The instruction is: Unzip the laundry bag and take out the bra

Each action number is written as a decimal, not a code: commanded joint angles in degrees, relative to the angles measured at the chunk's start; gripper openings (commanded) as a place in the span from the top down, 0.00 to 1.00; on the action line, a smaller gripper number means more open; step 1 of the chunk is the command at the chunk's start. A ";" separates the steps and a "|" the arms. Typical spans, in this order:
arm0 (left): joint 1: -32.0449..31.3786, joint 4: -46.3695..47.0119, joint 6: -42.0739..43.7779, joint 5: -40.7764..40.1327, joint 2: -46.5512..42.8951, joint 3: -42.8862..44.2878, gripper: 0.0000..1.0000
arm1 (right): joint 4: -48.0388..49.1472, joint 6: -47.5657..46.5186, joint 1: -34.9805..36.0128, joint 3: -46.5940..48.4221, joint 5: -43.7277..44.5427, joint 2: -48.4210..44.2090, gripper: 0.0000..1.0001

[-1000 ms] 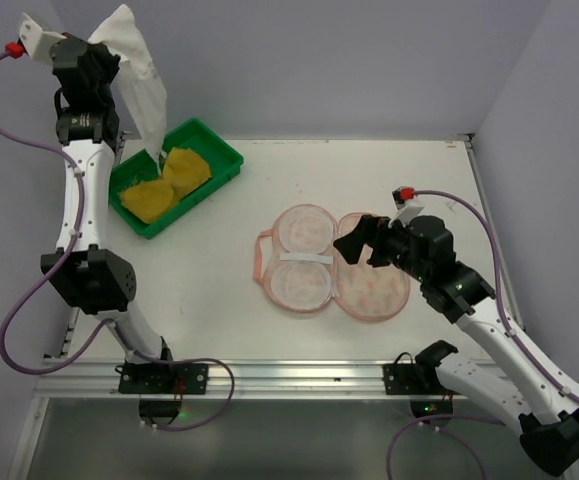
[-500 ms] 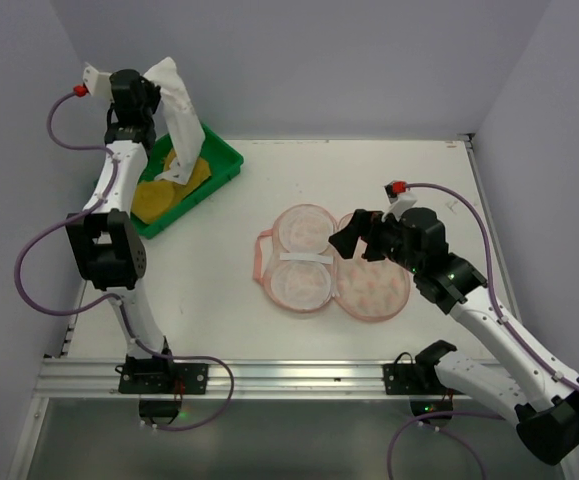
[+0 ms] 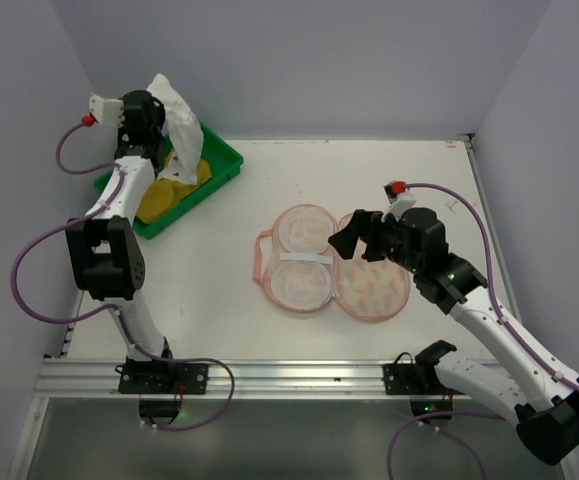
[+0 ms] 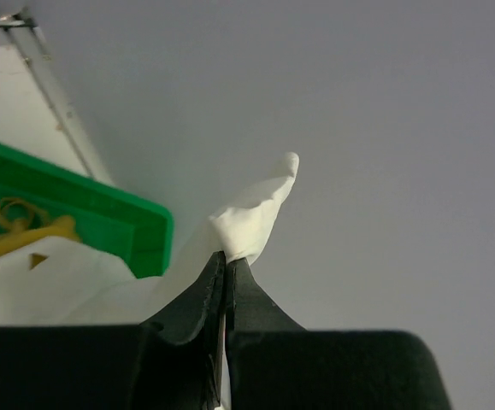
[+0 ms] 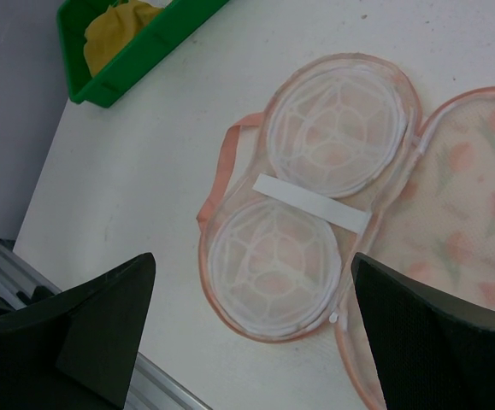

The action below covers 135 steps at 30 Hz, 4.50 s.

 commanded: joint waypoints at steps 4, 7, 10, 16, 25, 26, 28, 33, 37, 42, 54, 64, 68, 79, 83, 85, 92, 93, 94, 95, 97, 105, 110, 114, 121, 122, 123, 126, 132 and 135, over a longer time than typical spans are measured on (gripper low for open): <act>1.51 2.83 -4.26 -8.31 -7.84 -13.55 1.00 | 2.11 -0.84 -0.05 1.74 -1.95 0.02 0.01; 2.82 0.82 -4.08 -9.98 -9.16 -17.42 1.00 | 2.29 -0.84 -0.05 1.38 -2.56 -0.24 0.01; 3.36 0.28 -4.08 -13.58 -11.70 -22.43 1.00 | 2.20 -0.84 -0.13 0.42 -2.65 -0.59 0.01; 5.29 0.47 -2.15 -14.38 -14.00 -29.64 1.00 | 2.20 0.39 -0.13 -1.34 -2.04 -1.12 0.01; 6.69 -0.07 -0.31 -13.68 -16.02 -35.80 0.80 | 0.80 3.29 -0.05 -3.19 0.94 -2.44 0.01; 6.87 0.19 0.57 -13.33 -16.02 -36.15 0.73 | 0.36 3.55 -0.13 -3.36 1.56 -2.53 0.01; 7.22 0.72 3.29 -10.70 -15.24 -36.15 0.71 | -0.87 4.52 -0.13 -3.54 3.05 -2.44 0.01; 7.66 2.13 9.70 -1.49 -13.30 -35.89 0.59 | -3.15 6.19 -0.13 -3.89 6.56 -2.88 0.01; 7.58 2.13 11.91 4.24 -16.54 -36.68 0.25 | -7.55 8.65 -0.57 -3.28 13.33 -1.65 0.01; 7.58 -1.71 20.23 13.19 -23.57 -34.50 0.01 | -11.85 12.07 -4.16 -2.40 14.49 2.56 0.01; 6.44 -20.79 41.34 37.37 -38.59 -38.61 0.00 | -19.68 20.43 -22.61 0.15 16.25 21.89 0.01; 4.77 -26.08 48.65 35.81 -52.41 -49.69 0.00 | -17.67 15.69 -27.73 5.60 8.26 37.54 0.05; 3.89 -26.61 49.09 35.10 -51.89 -48.46 0.00 | -14.86 14.63 -27.73 4.99 1.67 39.13 0.23; 2.65 -26.00 49.00 36.33 -50.21 -47.14 0.00 | -13.97 11.91 -27.29 5.34 -1.00 38.44 1.00; 2.57 -26.17 48.83 37.21 -49.51 -46.18 0.00 | -16.69 9.36 -27.38 7.44 3.75 32.65 1.00; 2.57 -26.17 48.83 37.56 -49.51 -46.17 0.00 | -16.96 7.35 -27.29 8.15 4.81 31.14 1.00; 1.78 -26.08 49.27 37.74 -49.60 -46.52 0.00 | -19.50 3.47 -22.21 11.84 7.19 36.57 0.40; 1.78 -26.08 49.35 37.74 -49.68 -46.52 0.00 | -19.60 3.73 -21.85 13.23 7.28 37.89 0.23; 1.69 -26.08 49.36 37.74 -49.69 -46.61 0.00 | -19.68 4.51 -21.49 13.86 6.93 40.34 0.19; 1.60 -26.08 49.44 37.65 -49.86 -46.61 0.00 | -19.51 4.87 -21.32 14.39 6.32 41.49 0.17; 1.43 -26.08 49.44 37.65 -50.04 -46.79 0.00 | -19.60 6.36 -21.14 15.71 5.53 44.65 0.14; 1.25 -26.43 49.79 37.30 -51.00 -46.79 0.00 | -21.79 9.09 -20.09 20.62 0.26 52.66 0.23; 1.07 -26.35 49.97 36.86 -51.18 -46.96 0.00 | -22.33 10.85 -16.84 21.77 -0.72 53.55 0.25; 1.16 -26.08 49.97 36.95 -51.00 -47.05 0.00 | -20.22 12.08 -15.08 20.81 -4.14 55.29 0.35; 1.16 -26.26 49.97 36.95 -50.74 -46.79 0.00 | -18.28 13.31 -13.49 18.26 -0.03 53.47 1.00; 1.16 -26.26 49.97 37.12 -50.74 -46.61 0.00 | -19.24 12.96 -13.49 18.26 0.68 52.33 1.00; 1.16 -26.35 49.97 37.12 -50.65 -46.44 0.00 | -19.68 12.61 -13.49 18.61 1.56 51.18 1.00; 1.16 -26.78 49.88 37.38 -50.65 -45.56 0.00 | -22.32 8.76 -13.93 19.84 4.91 45.65 1.00; 1.16 -29.77 49.79 37.12 -50.74 -42.05 0.00 | -30.75 1.54 -15.16 27.12 9.12 35.89 1.00; 1.16 -31.53 49.71 36.59 -50.65 -40.29 0.00 | -34.10 -3.11 -15.16 32.13 5.99 34.48 1.00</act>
